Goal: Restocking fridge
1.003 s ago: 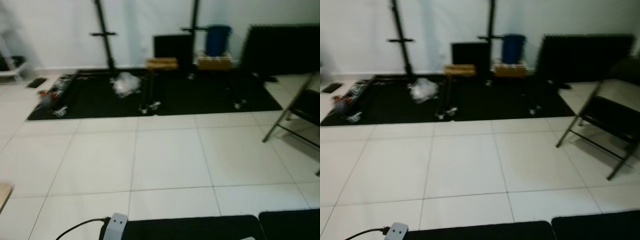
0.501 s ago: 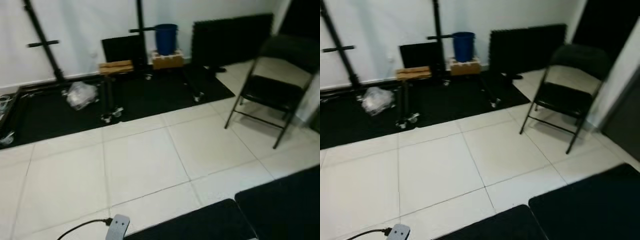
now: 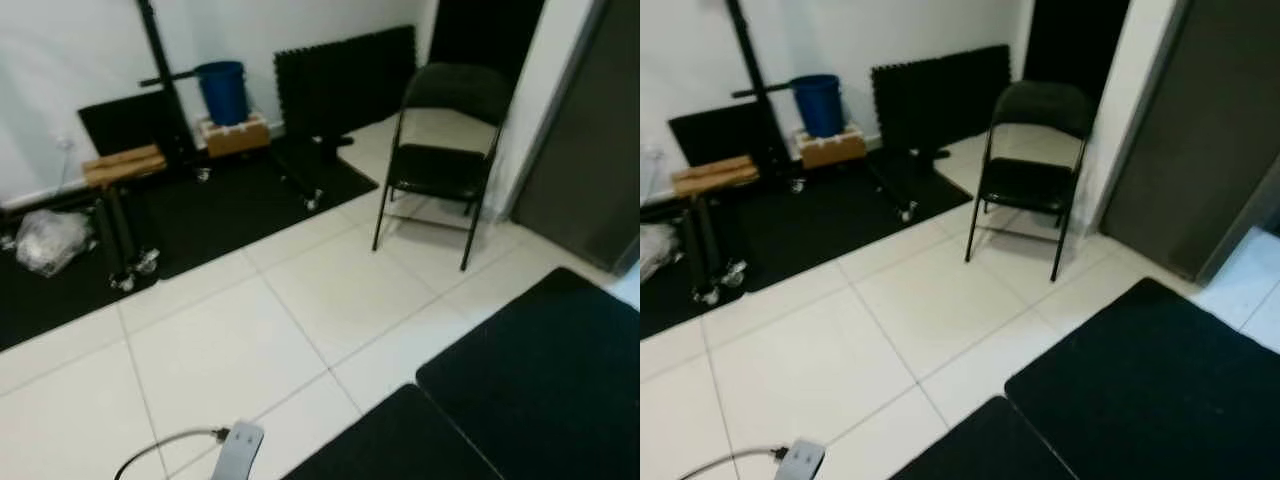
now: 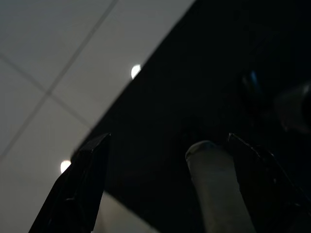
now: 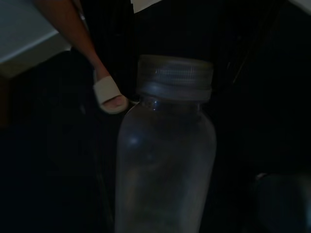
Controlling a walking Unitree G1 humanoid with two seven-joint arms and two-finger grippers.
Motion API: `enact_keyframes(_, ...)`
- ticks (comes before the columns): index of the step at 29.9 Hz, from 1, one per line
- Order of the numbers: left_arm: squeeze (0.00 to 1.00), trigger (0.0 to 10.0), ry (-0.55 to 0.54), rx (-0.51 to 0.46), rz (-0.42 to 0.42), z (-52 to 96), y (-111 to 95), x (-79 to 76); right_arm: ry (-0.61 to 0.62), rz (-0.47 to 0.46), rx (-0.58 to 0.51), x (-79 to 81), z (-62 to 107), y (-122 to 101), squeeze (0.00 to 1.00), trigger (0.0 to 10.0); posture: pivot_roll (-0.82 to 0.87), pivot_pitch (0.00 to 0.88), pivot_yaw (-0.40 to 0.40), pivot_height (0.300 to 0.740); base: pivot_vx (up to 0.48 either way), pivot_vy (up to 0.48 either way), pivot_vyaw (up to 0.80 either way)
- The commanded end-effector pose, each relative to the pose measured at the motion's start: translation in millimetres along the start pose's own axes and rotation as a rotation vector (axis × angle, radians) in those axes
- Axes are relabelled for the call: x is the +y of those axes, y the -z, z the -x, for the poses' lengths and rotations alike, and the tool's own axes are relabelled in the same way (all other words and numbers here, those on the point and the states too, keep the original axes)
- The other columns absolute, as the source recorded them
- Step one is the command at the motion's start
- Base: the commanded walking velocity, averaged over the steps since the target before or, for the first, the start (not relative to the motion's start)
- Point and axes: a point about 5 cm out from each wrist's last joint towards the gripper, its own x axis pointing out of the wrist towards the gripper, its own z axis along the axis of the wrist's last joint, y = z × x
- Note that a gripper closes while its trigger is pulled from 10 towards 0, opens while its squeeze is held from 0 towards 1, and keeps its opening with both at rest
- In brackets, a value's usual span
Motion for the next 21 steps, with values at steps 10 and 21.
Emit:
enact_keyframes(10, 0.0, 10.0, 0.004, 0.036, 0.011, 0.8, 10.8, -3.6, -0.031, -0.012, -0.012, 11.1, -0.2, -2.6, 0.0, 10.0, 0.02, 0.0, 0.0, 0.74, 0.0, 0.0, -0.77)
enact_keyframes(21, 0.0, 10.0, -0.003, 0.034, 0.024, 0.6, 11.5, -4.8, -0.026, -0.017, -0.014, 10.2, -0.2, -2.5, 0.0, 10.0, 0.02, 0.0, -0.006, 0.74, 0.0, 0.0, -0.77)
